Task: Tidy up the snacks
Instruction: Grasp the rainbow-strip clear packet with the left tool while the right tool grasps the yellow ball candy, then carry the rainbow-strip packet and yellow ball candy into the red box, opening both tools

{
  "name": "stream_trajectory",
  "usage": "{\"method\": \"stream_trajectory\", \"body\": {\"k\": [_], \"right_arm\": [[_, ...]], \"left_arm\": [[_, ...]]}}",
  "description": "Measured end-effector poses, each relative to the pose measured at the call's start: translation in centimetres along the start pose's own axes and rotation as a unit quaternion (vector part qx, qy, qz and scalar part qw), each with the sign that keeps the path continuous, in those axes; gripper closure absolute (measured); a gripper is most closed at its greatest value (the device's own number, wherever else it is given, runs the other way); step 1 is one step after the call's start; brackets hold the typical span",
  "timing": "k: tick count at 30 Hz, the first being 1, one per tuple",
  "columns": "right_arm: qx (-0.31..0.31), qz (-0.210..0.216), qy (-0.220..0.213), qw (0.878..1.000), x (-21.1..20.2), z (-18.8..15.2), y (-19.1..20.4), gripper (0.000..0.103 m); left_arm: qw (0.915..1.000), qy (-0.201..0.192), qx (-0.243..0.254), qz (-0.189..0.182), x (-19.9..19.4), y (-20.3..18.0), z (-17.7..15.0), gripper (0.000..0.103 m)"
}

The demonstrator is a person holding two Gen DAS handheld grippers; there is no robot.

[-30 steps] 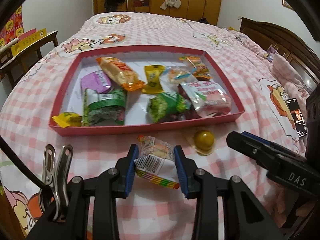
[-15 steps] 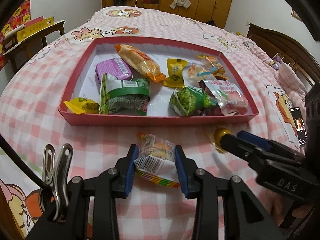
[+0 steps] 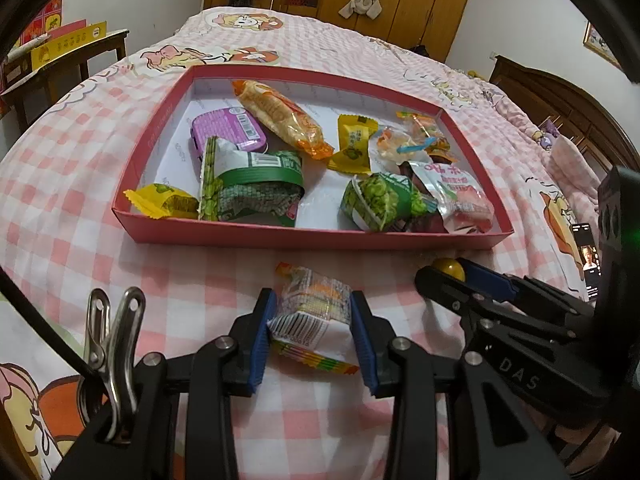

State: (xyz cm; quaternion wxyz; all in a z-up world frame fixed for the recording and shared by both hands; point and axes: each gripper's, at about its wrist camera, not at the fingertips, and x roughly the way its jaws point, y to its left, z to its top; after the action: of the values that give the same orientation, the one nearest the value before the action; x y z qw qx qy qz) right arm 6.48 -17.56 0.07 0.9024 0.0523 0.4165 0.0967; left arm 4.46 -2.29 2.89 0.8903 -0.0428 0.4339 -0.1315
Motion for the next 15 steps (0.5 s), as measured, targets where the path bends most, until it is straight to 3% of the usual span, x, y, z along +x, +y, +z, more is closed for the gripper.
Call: {"method": "stream_trajectory", "body": {"k": [15], "right_arm": [[0.015,0.028,-0.013,0.999,-2.1,-1.0,0.0,0.063]], "left_arm": [[0.9999,-0.013,0.003,0.001,-2.3,-0.3,-0.3,0.065]]}}
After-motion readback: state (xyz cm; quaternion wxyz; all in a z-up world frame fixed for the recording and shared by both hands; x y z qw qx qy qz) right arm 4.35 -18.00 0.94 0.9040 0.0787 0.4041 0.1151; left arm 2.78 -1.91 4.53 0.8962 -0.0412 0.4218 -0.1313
